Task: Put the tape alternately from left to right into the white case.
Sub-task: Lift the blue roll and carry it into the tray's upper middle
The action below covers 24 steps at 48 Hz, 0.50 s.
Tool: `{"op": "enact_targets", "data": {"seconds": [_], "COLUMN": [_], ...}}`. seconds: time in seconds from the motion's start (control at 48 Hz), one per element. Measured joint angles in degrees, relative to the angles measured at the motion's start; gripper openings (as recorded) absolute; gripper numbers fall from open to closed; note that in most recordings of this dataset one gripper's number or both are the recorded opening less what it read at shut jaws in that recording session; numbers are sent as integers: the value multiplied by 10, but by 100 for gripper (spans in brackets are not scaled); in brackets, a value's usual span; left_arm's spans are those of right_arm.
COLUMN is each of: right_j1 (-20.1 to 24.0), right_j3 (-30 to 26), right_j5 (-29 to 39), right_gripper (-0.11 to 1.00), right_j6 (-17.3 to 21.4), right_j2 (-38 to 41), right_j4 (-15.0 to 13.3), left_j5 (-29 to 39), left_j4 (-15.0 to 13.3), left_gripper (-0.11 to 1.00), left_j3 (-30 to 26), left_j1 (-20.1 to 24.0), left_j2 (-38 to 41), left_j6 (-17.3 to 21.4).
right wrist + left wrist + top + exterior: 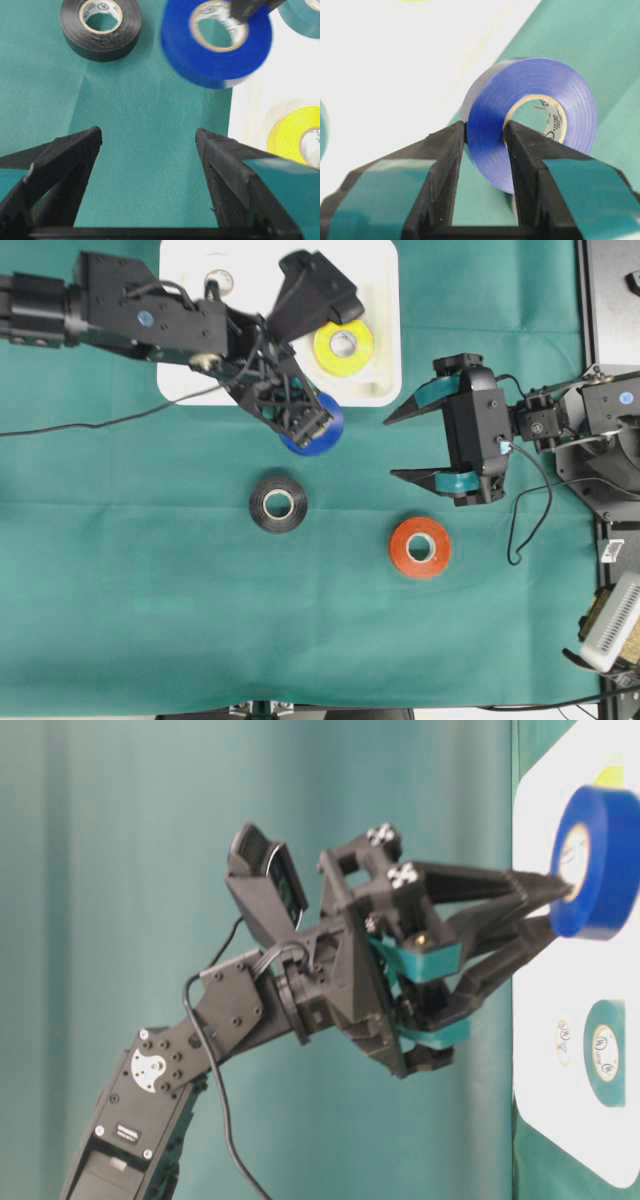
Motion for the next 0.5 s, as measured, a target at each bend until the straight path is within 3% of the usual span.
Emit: {"op": "enact_targets", "data": {"seconds": [0.5], "right_j1": [0], "right_j3": [3], "right_j5": [0], "right_gripper": [80], "right_j6": [2], "right_j2": [0], "right_j4": [-1], "left_j5": [-50], "left_j4": [0], "left_gripper": [-3], "left_j3": [41], "left_j1": [83], "left_j2": [-18], "left_j6": [38]}}
